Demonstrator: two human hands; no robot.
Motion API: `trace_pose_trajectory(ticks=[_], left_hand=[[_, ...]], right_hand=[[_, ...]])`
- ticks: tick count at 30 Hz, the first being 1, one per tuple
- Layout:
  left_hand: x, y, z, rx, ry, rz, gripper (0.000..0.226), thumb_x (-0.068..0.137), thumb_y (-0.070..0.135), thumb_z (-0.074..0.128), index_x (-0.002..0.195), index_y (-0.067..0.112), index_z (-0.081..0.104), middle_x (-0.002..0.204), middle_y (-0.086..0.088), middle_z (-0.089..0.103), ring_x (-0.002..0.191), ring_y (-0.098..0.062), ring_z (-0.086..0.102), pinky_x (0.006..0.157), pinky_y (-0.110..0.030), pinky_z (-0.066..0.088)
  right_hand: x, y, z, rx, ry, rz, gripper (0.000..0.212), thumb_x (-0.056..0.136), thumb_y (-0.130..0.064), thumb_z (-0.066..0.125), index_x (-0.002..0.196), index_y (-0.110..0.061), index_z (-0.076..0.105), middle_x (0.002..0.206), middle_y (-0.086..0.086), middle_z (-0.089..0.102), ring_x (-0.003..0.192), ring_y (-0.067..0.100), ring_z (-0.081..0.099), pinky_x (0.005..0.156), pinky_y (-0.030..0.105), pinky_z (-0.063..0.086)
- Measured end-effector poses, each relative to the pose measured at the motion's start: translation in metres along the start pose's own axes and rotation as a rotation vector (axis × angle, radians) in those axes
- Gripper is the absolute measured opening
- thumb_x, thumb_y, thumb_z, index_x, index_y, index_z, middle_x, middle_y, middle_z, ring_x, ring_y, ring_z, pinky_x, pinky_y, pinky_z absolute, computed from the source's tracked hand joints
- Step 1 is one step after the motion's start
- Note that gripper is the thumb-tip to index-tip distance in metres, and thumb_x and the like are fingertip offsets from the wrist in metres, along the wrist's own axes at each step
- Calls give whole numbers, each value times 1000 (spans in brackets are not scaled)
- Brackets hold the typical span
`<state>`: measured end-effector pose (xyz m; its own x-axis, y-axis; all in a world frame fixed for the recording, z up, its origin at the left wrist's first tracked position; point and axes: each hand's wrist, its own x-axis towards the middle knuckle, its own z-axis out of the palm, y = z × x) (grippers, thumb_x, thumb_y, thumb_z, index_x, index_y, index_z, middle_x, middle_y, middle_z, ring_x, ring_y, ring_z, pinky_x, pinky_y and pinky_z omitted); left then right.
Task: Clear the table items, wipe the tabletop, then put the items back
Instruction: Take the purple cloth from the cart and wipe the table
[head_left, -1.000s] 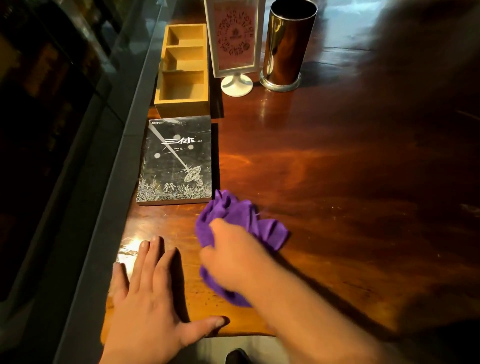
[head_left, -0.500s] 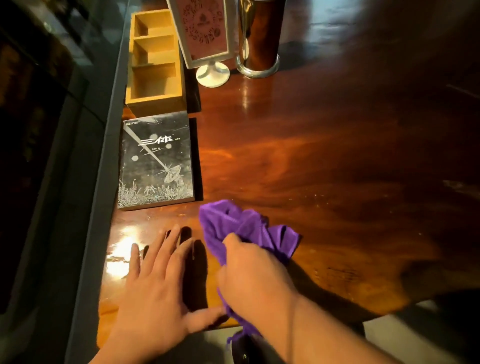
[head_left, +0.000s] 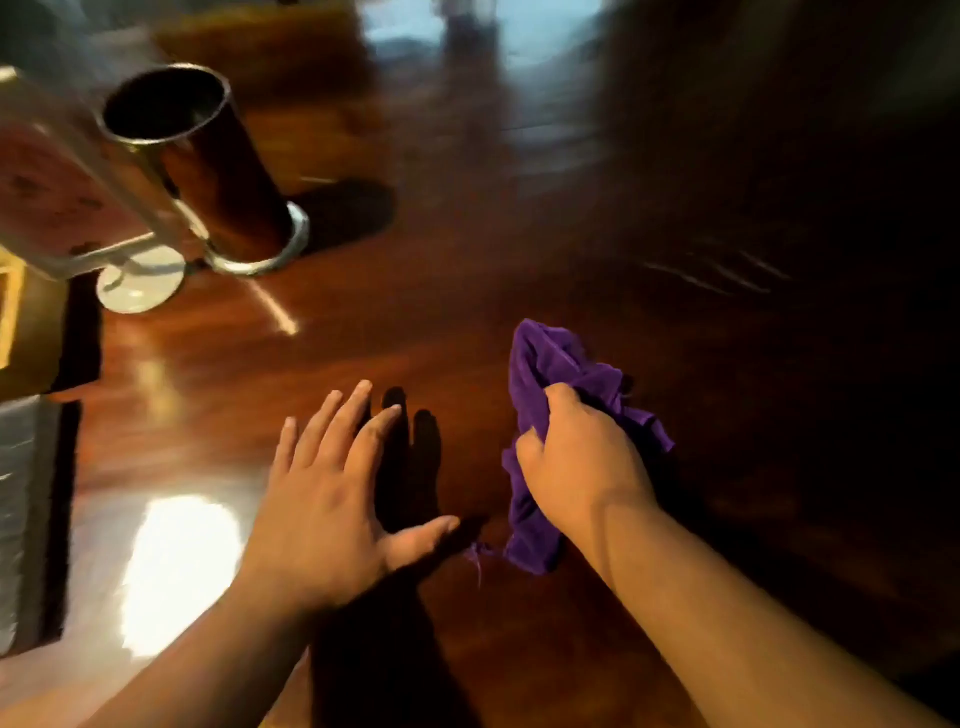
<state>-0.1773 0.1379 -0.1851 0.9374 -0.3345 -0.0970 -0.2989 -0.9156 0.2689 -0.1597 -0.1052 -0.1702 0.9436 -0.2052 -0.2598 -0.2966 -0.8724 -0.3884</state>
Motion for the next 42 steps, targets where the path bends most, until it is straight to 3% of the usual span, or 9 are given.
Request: trace_pose_trajectory(ticks=[8,14,17,22,26,28,33,37,42], left_hand=[[195,99,21,-37,-4,17,117,66,105,28,159,35,25,172,4,6,157,-21,-2,124,-53,-1],[283,126,31,-26,57,-39,106,69,104,29,152,38,36,170,2,20,157,-23,3,122,-62,0],[289,125,37,-12,102,-36,98,72,101,34,148,38,41,168,1,27,156,-24,10,121,-64,5],[287,120,43,-10,182,-135,96,73,97,43,144,31,44,165,-3,33,154,-26,19,121,-63,11],[281,112,45,-41,180,-154,110,66,89,52,141,9,39,157,-20,42,151,-33,26,119,-67,17],[277,108,44,-25,159,-145,113,65,95,49,141,13,37,158,-17,41,152,-32,24,120,-66,15],[276,110,38,-25,153,-122,103,66,101,45,139,30,46,164,-3,35,155,-26,19,121,-65,10],[276,109,36,-33,111,-112,101,69,100,44,143,31,44,166,-2,30,156,-24,13,122,-63,7],[273,102,30,-49,60,-69,104,70,100,43,150,32,44,169,1,24,157,-21,8,123,-60,7]], right_hand=[[156,130,-95,-22,211,47,26,91,-30,59,112,-16,56,101,14,70,93,38,65,70,39,45],[245,170,-130,-50,305,-146,27,93,-31,62,112,-12,60,104,17,65,96,40,61,76,42,44],[284,160,-133,-87,338,-119,29,95,-33,58,115,-11,59,112,21,58,100,44,58,80,45,44],[314,79,-103,-132,197,-297,21,92,-31,55,110,-20,57,116,16,60,104,40,61,76,43,47],[262,28,-66,-40,11,-603,13,89,-30,56,101,-26,57,94,3,58,86,33,64,61,38,38],[245,39,-69,25,-35,-634,8,90,-29,57,96,-28,52,86,-4,51,81,30,63,59,37,37],[251,124,-102,-62,11,-420,21,84,-35,58,103,-26,56,101,6,66,91,38,64,70,44,51],[286,175,-140,-117,189,-255,16,88,-26,63,100,-17,60,93,19,68,88,43,64,70,48,50],[330,122,-127,-145,210,-123,13,90,-24,57,91,-24,43,101,20,67,95,43,63,66,40,35]])
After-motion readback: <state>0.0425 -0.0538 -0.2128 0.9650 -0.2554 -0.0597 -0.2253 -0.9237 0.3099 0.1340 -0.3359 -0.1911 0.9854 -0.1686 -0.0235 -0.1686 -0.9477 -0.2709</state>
